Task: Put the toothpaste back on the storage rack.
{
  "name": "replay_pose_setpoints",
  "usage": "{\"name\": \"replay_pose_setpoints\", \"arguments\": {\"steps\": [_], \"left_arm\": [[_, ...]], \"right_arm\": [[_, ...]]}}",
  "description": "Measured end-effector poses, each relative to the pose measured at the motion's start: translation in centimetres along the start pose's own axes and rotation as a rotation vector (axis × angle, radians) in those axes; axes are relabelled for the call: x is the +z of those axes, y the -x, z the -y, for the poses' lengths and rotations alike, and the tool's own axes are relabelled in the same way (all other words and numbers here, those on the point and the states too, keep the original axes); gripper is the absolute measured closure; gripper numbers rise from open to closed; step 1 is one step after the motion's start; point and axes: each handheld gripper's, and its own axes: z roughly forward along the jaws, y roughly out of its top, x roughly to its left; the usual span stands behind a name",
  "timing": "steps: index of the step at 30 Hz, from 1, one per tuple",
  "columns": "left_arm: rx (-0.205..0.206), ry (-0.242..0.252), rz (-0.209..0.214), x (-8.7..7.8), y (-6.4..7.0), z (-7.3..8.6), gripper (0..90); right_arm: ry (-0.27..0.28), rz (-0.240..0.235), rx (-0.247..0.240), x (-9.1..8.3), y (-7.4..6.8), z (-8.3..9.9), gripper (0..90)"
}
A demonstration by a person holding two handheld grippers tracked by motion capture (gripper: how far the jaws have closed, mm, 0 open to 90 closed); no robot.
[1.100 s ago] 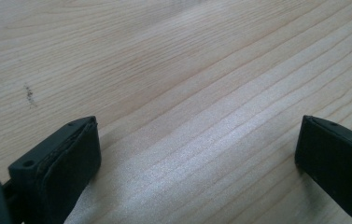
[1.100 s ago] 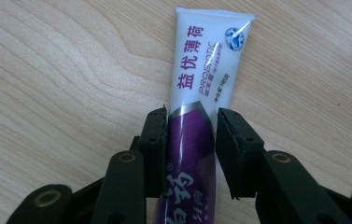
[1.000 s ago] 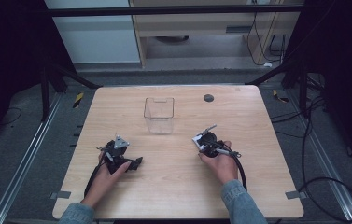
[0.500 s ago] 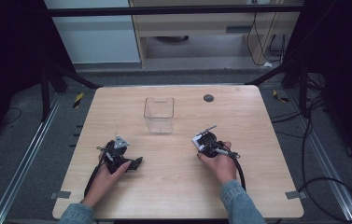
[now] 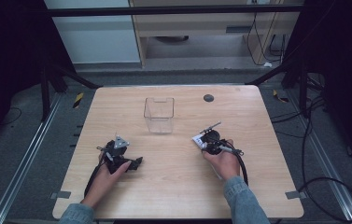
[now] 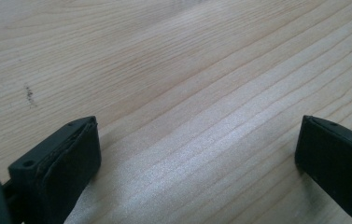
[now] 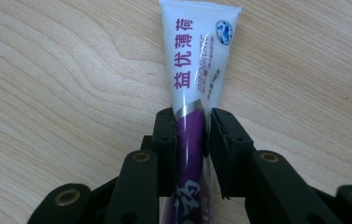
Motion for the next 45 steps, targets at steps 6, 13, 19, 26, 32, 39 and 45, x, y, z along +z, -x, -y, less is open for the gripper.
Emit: {"name": "replay_pose_setpoints", "arguments": {"steps": [6, 13, 19, 26, 32, 39, 45], "left_arm": [[0.0, 0.0, 0.0, 0.0, 0.0, 0.0, 0.0], [0.0, 0.0, 0.0, 0.0, 0.0, 0.0, 0.0], [0.0, 0.0, 0.0, 0.0, 0.0, 0.0, 0.0], [0.0, 0.0, 0.0, 0.0, 0.0, 0.0, 0.0], [0.0, 0.0, 0.0, 0.0, 0.0, 0.0, 0.0], [0.0, 0.0, 0.0, 0.0, 0.0, 0.0, 0.0], [-0.001, 0.0, 0.0, 0.0, 0.0, 0.0, 0.0]], "right_arm": [[0.034, -0.014, -0.01, -0.4, 0.3, 0.1, 77.7], [0.144, -0.054, 0.032, -1.8, 1.2, 0.2, 78.0], [0.214, -0.042, 0.053, -3.5, 2.1, -0.3, 78.1], [0.285, -0.037, 0.075, -5.0, 3.2, -1.3, 78.0], [0.336, -0.025, 0.094, -5.3, 3.8, -1.9, 78.0], [0.389, -0.016, 0.099, -5.8, 3.9, -2.7, 78.0], [0.404, -0.01, 0.093, -6.1, 4.0, -3.6, 78.0]]}}
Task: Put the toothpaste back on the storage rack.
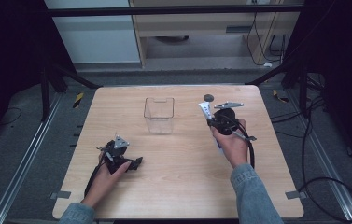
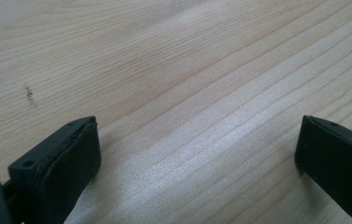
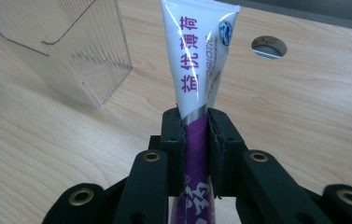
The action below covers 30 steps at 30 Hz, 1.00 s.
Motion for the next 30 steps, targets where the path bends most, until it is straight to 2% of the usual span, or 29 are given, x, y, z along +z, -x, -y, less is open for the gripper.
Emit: {"name": "replay_pose_setpoints", "arguments": {"steps": [11, 23, 30], "left_arm": [[0.001, 0.0, 0.0, 0.0, 0.0, 0.0, 0.0], [0.0, 0.0, 0.0, 0.0, 0.0, 0.0, 0.0], [0.001, 0.0, 0.0, 0.0, 0.0, 0.0, 0.0]], "right_arm": [[0.048, 0.003, 0.002, -0.1, -0.1, -1.4, 78.0], [0.074, 0.003, -0.022, -0.1, -0.6, -3.1, 78.0], [0.089, 0.004, -0.015, -0.1, -0.6, -3.7, 78.1]]}}
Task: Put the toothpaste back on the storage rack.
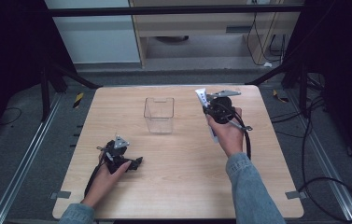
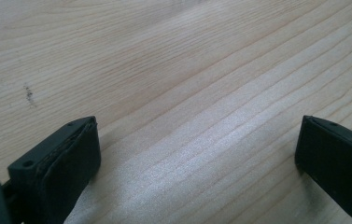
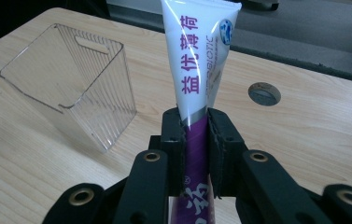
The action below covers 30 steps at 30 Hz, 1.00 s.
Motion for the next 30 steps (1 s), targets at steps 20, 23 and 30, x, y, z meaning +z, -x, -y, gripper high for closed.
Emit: {"name": "replay_pose_setpoints", "arguments": {"steps": [20, 23, 30], "left_arm": [[0.0, 0.0, 0.0, 0.0, 0.0, 0.0, 0.0], [0.0, 0.0, 0.0, 0.0, 0.0, 0.0, 0.0], [0.0, 0.0, 0.0, 0.0, 0.0, 0.0, 0.0]], "right_arm": [[0.05, -0.005, -0.015, -0.3, -1.0, -2.5, 78.1], [0.056, -0.013, -0.018, -0.2, -1.2, -3.0, 78.1], [0.068, -0.015, -0.034, 0.0, -2.0, -4.1, 78.1]]}}
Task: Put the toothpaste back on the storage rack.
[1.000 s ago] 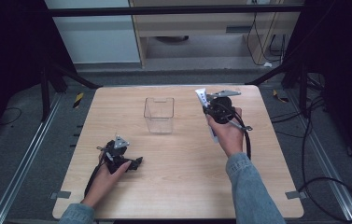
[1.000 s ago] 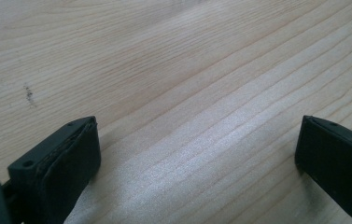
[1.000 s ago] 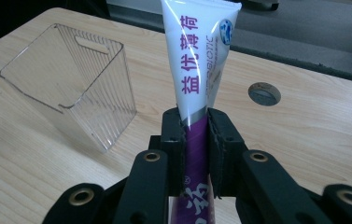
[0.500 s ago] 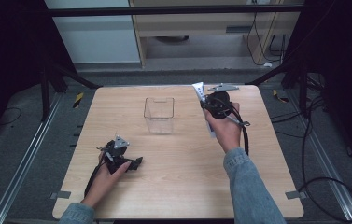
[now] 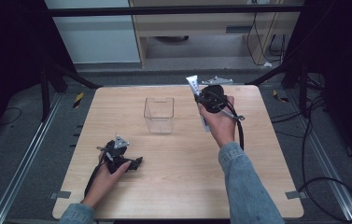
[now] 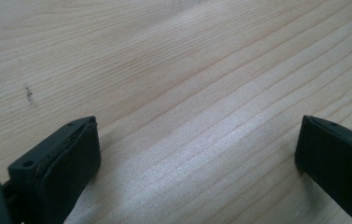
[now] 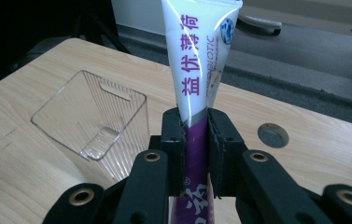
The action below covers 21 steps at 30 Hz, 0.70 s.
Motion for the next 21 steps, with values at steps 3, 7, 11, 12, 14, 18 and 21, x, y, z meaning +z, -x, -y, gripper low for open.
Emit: {"name": "replay_pose_setpoints", "arguments": {"steps": [3, 7, 11, 12, 14, 18, 21], "left_arm": [[0.0, 0.0, 0.0, 0.0, 0.0, 0.0, 0.0], [0.001, 0.0, 0.0, 0.0, 0.0, 0.0, 0.0], [-0.002, 0.003, 0.0, 0.0, 0.0, 0.0, 0.0], [-0.002, 0.002, 0.0, 0.0, 0.0, 0.0, 0.0], [-0.002, 0.002, 0.0, 0.0, 0.0, 0.0, 0.0], [0.0, 0.002, 0.0, 0.0, 0.0, 0.0, 0.0], [-0.001, 0.003, 0.0, 0.0, 0.0, 0.0, 0.0]], "right_arm": [[0.004, 0.0, -0.012, 0.3, -0.5, -0.6, 78.1], [0.014, -0.005, -0.012, 0.5, -0.8, -1.0, 78.2], [0.03, -0.015, -0.005, 0.9, -1.3, -1.6, 78.2], [0.038, -0.019, -0.007, 1.0, -1.5, -1.8, 78.2], [0.047, -0.021, -0.016, 1.1, -1.6, -1.9, 78.2], [0.048, -0.036, -0.028, 1.5, -2.8, -2.9, 78.1], [0.049, -0.039, -0.039, 1.9, -3.4, -3.5, 78.1]]}}
